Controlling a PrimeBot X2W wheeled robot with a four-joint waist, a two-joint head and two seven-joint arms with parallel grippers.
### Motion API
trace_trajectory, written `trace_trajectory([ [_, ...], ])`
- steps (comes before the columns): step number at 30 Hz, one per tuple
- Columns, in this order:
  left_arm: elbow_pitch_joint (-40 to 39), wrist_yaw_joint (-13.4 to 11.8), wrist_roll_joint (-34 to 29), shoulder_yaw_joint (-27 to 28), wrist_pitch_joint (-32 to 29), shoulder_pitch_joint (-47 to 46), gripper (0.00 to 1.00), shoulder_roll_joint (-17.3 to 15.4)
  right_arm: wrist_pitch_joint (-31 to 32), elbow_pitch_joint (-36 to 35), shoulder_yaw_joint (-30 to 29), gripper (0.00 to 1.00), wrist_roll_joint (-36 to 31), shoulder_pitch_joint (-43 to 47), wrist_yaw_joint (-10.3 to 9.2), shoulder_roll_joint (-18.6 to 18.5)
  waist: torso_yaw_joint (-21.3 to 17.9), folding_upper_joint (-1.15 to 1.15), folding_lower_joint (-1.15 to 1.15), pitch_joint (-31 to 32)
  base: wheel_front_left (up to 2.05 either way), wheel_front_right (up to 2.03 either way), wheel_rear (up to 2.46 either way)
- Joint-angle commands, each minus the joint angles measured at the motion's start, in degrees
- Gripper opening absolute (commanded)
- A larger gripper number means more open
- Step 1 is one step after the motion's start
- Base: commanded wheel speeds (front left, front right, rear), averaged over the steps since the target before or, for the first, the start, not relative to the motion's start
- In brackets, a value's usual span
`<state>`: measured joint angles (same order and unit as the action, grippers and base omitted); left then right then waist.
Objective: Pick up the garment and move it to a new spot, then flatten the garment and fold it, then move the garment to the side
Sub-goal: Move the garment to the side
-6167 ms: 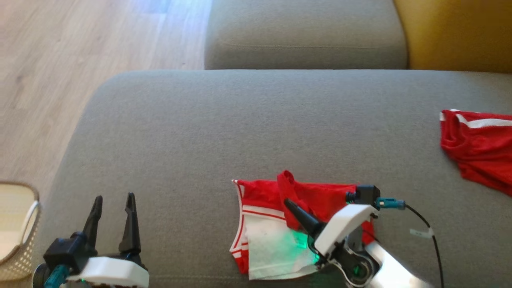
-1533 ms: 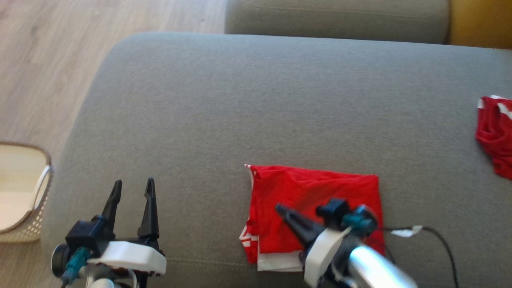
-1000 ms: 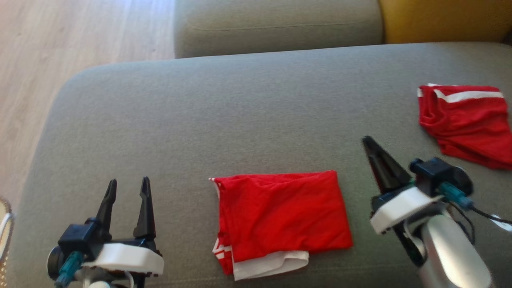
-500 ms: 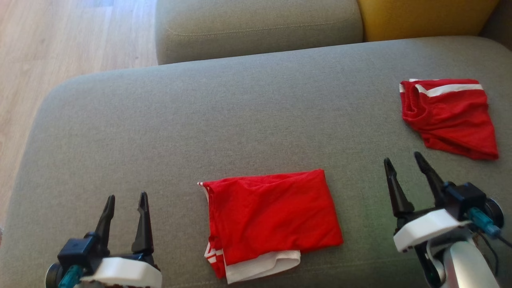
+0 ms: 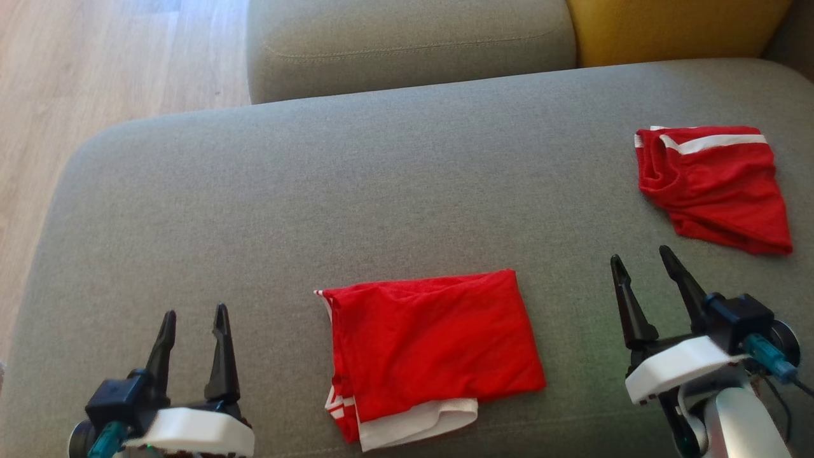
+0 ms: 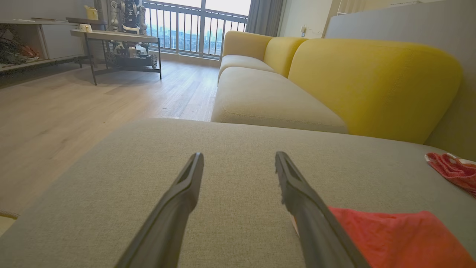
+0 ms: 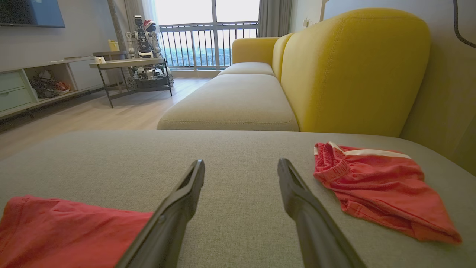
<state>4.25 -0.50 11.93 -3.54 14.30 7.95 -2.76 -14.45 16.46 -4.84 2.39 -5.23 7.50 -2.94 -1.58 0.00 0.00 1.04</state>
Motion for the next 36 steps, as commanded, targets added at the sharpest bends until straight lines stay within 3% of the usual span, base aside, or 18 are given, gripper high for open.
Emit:
trace_trajectory([
  [1, -1.87, 0.03, 0.18, 1.48, 0.70, -2.15, 1.00, -0.11, -0.55, -1.77, 1.58, 1.00, 0.34, -1.44, -0.01, 0.05, 0.10, 0.00, 0.00, 0.02, 0.00, 0.00, 0.00],
  [22, -1.70, -0.29, 0.45, 1.71, 0.70, -1.81, 1.00, -0.11, -0.55, -1.23, 2.05, 1.00, 0.74, -1.20, -0.01, 0.06, 0.35, 0.00, 0.00, -0.05, 0.00, 0.00, 0.00],
  [31, -0.98, 0.06, 0.26, 0.99, 0.70, -2.15, 1.00, -0.11, -0.02, 5.65, 11.89, 1.00, 6.75, -1.31, -0.01, 0.06, 1.51, 0.00, 0.00, -1.16, 0.00, 0.00, 0.00],
  [36, -0.66, 0.56, -0.21, 1.25, 0.70, -2.81, 1.00, -0.11, 1.69, 10.97, 12.67, 1.00, 9.54, -2.85, -0.01, 0.06, 2.85, 0.00, 0.00, -2.22, 0.00, 0.00, 0.00],
])
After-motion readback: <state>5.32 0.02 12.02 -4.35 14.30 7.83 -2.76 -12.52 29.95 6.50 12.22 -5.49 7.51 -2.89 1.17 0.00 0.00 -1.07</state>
